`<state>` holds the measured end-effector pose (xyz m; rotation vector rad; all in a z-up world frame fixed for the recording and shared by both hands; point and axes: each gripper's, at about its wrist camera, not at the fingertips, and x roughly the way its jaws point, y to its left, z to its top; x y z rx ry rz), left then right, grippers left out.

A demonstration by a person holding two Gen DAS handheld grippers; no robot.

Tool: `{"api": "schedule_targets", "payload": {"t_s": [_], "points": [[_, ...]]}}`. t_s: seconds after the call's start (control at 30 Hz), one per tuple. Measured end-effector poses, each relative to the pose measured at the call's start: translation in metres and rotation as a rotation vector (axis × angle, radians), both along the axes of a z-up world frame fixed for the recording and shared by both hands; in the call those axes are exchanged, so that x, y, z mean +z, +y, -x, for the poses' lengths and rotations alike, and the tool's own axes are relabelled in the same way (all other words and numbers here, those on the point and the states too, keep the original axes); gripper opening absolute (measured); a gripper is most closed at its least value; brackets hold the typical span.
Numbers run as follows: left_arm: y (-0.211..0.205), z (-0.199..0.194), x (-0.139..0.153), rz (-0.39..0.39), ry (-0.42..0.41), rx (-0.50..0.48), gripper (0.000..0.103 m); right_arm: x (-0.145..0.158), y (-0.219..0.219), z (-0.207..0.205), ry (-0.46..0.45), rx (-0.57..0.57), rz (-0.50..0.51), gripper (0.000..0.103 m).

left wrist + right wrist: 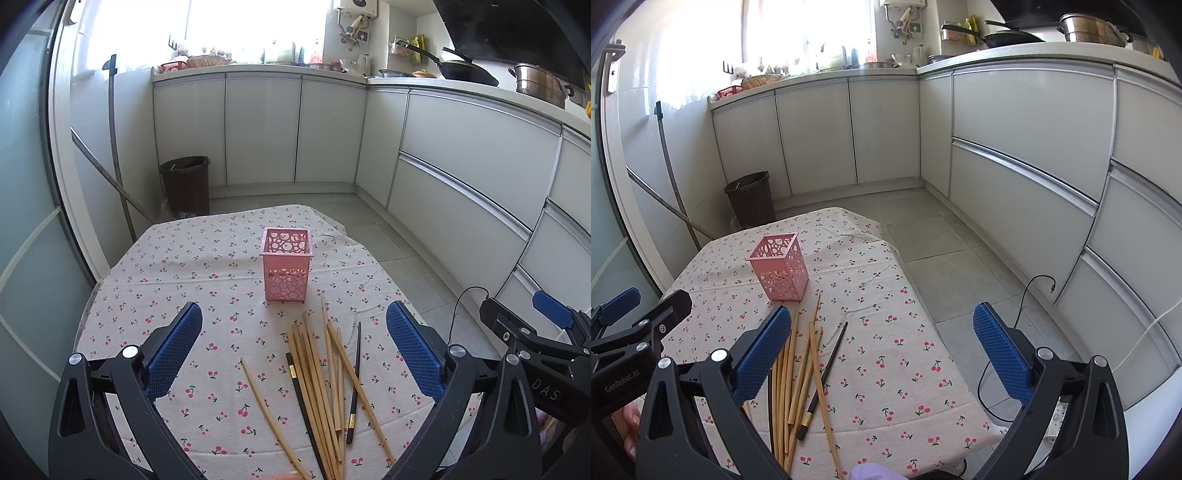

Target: Organize utensils

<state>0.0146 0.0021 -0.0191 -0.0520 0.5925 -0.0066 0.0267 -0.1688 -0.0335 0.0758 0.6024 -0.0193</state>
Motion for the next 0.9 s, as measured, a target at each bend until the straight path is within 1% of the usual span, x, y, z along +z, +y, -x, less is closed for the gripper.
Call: {"api": "schedule_targets", "payload": {"t_s": [0.9], "points": [[0.0012,0.0004,0.0002,0.004,0.007,0.004,0.096,-0.0006,0.0003,-0.0007,0.003,-0.001,0.003,0.096]]}}
